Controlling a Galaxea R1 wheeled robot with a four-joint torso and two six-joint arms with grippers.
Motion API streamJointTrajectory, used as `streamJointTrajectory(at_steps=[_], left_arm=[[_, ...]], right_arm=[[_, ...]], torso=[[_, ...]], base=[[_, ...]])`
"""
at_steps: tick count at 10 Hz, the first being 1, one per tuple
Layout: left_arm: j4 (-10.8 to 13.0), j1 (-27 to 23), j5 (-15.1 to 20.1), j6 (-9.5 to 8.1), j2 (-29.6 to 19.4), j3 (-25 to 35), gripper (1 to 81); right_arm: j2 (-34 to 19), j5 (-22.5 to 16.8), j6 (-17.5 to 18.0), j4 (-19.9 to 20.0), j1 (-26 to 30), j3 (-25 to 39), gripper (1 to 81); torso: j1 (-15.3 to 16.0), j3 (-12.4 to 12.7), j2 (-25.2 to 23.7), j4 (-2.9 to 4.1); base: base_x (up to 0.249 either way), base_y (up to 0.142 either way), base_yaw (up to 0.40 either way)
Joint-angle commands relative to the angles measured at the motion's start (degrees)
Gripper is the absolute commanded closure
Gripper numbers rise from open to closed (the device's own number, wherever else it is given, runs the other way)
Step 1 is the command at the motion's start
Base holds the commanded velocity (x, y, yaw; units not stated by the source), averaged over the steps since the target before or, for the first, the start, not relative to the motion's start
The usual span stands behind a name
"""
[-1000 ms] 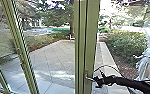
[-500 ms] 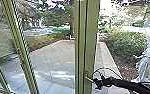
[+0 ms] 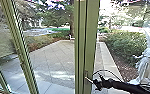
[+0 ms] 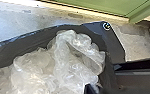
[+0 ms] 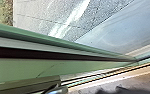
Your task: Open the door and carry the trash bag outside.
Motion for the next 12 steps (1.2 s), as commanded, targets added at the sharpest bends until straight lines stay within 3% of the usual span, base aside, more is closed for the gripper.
streamJointTrajectory(at_steps=[1, 4, 9, 10, 12], left_arm=[[-0.2, -2.9, 2.9, 0.09, 0.2, 0.5, 81.1], [-0.3, -2.6, 2.8, 0.09, 0.0, 0.5, 81.1], [-0.5, -2.6, 2.8, 0.09, -0.1, 0.5, 81.1], [-0.6, -2.6, 2.9, 0.09, -0.2, 0.5, 81.1], [-0.6, -2.6, 2.9, 0.09, -0.5, 0.5, 81.1]], right_arm=[[4.1, -14.3, -3.5, -2.1, -0.6, 2.4, 1.0], [4.0, -11.0, -3.0, -1.9, 0.5, 6.5, 1.0], [4.6, -10.6, -3.1, -1.9, -0.2, 4.5, 1.0], [4.6, -10.5, -3.1, -1.9, 0.1, 4.6, 1.0], [4.2, -9.7, -3.0, -1.6, 1.0, 4.6, 1.0]], torso=[[0.0, 0.0, 0.0, 0.0], [0.0, 0.0, 0.0, 0.0], [0.0, 0.0, 0.0, -0.02], [0.0, -2.9, 0.0, -0.05], [0.0, -5.2, 0.0, -0.05]], base=[[0.0, 0.0, 0.0], [0.0, 0.0, 0.0], [0.0, 0.0, 0.0], [0.0, 0.0, 0.0], [0.0, 0.0, 0.0]])
